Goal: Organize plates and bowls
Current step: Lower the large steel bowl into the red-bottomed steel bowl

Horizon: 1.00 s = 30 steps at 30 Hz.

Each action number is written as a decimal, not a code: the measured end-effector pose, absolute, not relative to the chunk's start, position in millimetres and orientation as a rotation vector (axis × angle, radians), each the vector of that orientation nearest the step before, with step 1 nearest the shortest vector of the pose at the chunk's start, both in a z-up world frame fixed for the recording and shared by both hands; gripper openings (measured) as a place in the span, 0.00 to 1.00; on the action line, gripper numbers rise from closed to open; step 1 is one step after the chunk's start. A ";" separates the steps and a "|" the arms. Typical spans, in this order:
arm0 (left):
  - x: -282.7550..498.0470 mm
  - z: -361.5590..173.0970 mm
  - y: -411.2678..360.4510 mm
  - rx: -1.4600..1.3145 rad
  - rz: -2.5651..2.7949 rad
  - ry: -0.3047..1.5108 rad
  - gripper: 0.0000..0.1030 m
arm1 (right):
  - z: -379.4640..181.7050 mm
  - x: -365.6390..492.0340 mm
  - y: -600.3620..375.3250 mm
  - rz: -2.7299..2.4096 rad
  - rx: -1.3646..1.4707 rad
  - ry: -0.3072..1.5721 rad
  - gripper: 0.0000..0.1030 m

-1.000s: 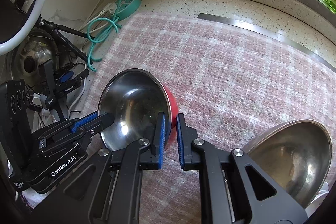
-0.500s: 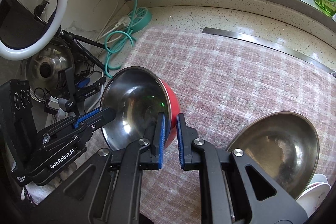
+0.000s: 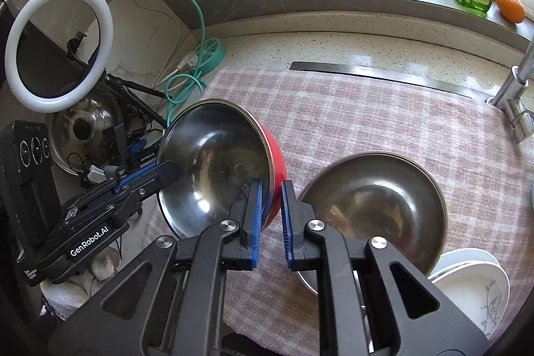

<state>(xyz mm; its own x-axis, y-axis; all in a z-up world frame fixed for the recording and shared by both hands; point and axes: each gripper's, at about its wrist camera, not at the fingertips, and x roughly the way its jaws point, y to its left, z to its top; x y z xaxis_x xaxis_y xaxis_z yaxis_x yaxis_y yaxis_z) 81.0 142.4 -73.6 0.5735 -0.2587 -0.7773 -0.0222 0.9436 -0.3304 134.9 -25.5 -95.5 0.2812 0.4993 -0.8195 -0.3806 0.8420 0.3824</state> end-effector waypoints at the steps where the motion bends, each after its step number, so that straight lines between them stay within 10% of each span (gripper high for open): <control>1: 81.3 -73.3 136.7 -0.316 -0.152 0.956 0.11 | -94.9 133.4 -32.3 0.582 0.126 1.142 0.11; 30: 104.4 -126.6 28.0 -0.121 -0.237 1.123 0.11 | -157.4 137.9 -120.8 0.418 0.139 1.258 0.11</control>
<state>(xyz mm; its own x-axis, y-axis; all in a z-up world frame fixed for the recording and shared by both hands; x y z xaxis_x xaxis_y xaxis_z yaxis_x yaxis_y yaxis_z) 104.4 28.0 -126.6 0.4117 -0.2485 -0.8768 0.1272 0.9684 -0.2147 137.9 -120.8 -157.4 0.2441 0.3799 -0.8923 -0.2299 0.9165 0.3273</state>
